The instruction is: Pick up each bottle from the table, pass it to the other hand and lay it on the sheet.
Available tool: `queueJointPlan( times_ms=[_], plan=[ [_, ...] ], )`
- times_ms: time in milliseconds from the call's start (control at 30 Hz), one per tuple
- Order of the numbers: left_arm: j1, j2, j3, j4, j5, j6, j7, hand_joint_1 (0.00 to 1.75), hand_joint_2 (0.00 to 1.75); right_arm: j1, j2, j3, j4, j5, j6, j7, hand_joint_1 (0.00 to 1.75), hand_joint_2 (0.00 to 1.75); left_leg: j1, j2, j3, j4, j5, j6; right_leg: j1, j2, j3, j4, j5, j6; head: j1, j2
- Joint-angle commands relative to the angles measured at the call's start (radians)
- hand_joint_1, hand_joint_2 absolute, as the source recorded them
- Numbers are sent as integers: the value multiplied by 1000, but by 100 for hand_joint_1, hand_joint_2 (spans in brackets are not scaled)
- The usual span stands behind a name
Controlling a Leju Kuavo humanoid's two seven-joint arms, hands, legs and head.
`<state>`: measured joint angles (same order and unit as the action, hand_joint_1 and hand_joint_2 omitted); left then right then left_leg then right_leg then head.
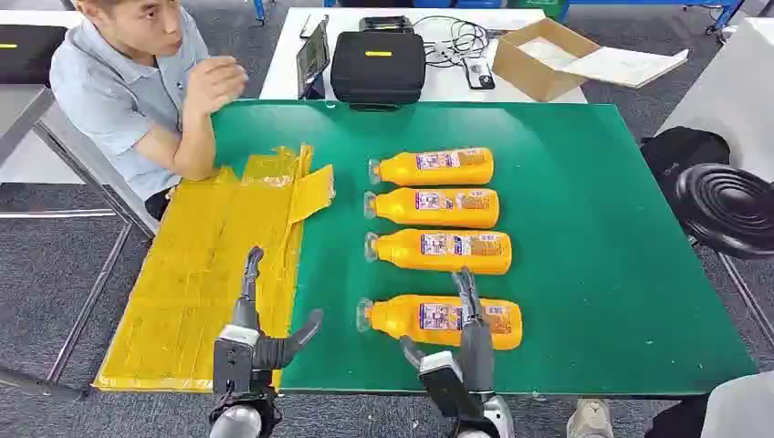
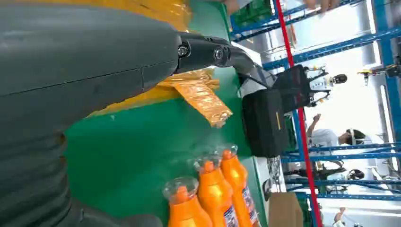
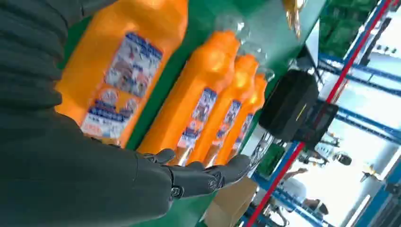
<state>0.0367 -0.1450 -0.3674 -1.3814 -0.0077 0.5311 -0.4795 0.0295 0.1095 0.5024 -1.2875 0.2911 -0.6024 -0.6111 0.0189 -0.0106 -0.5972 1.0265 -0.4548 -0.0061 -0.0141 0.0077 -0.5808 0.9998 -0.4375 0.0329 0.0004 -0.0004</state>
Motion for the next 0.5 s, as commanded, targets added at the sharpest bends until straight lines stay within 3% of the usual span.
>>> queueJointPlan(
  times_ms=[33,133,400,500],
  plan=[
    [-165,-42,55,242,10,-12,-31,0,175,-95,-3,-103,123,18,35,-18,0,175,0,0,2,-2,1,1,0,-1,2,-2,1,-1,0,0],
    [-206,-59,58,273,23,10,-52,0,175,-163,-23,-90,166,105,44,14,0,175,0,0,2,-1,2,2,0,-1,2,-2,2,0,0,0],
    [-128,-49,57,148,17,12,-42,0,175,-225,-117,-79,268,430,18,212,0,175,0,1,4,-2,1,3,0,-1,5,-3,2,0,0,0],
    [-114,-50,58,124,15,5,-35,0,175,-238,-124,-85,309,459,57,235,0,175,0,1,2,-1,1,2,0,0,3,-2,1,0,0,0]
  ],
)
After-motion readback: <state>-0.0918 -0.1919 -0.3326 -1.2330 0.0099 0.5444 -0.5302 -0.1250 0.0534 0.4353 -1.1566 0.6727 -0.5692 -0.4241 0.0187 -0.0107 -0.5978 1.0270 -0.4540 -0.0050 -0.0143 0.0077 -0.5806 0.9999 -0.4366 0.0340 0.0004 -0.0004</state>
